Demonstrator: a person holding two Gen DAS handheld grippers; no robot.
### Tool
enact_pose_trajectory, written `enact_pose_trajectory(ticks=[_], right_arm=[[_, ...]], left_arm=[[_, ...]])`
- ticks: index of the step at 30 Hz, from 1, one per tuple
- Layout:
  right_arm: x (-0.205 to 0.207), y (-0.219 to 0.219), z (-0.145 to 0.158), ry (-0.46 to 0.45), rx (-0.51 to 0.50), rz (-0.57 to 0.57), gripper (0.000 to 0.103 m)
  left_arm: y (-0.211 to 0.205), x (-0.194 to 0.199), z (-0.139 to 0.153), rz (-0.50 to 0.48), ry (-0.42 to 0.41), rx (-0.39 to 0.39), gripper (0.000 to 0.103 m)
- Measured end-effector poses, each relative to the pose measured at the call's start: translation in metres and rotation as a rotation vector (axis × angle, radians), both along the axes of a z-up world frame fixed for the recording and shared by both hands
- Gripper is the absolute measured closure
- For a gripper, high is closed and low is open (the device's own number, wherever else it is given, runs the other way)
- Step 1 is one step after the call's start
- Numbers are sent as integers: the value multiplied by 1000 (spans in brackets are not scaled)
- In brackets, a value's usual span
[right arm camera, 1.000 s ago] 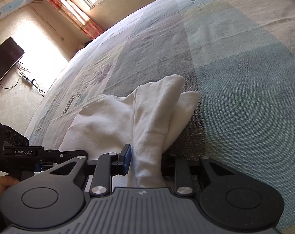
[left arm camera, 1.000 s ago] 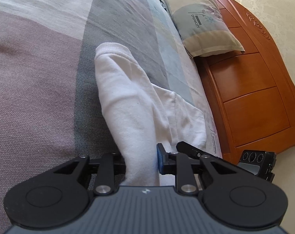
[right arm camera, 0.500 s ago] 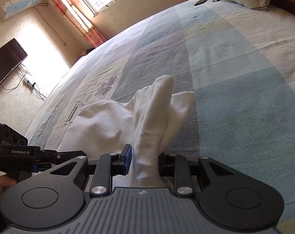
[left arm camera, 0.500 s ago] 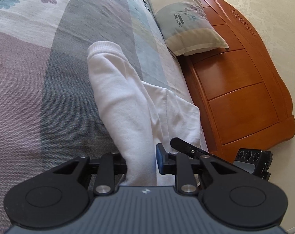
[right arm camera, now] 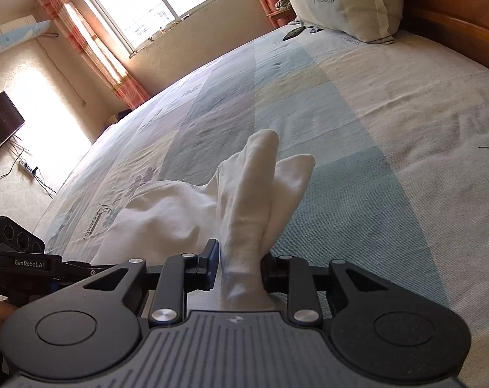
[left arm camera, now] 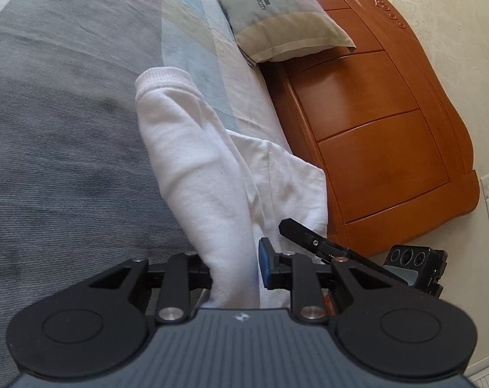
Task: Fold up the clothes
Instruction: 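Close the left gripper on the sweatshirt bundle end beside the right gripper, then open both grippers and release the folded white sweatshirt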
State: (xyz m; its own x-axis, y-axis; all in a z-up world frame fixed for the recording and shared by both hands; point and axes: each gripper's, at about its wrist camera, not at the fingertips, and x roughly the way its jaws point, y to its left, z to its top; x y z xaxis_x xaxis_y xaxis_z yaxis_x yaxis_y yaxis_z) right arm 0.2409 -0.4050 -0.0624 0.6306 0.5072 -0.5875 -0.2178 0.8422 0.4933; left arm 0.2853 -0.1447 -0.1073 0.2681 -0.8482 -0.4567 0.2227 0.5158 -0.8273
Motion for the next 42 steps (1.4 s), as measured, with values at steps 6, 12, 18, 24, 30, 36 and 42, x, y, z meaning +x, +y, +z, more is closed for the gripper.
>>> enact_pose_trajectory(ticks=[6,12,18,24,30,36,42], right_arm=[[6,-46,2,2,-20,-65,74],[21,-92,0,13,-66,-120,76],[40,-139,3,19,-104,-177,76],[62,-180,1,21,-104,-241,76],[77,-196,-11,45,-108,-272,76],[84,-203,-2,35,-141,-292,76],[84,-227,-11,58,-166,-398,73]], left_arm=[[-51,18,-9,-78,15,-13,81],[-101,38,-18,-137,27,-34,81],[-148,56,-26,-173,34,-66,81],[-175,57,-32,-192,24,-76,81],[-187,59,-42,-174,55,-86,81],[-196,60,-51,-175,66,-110,81],[-187,51,-52,-209,47,27,75]])
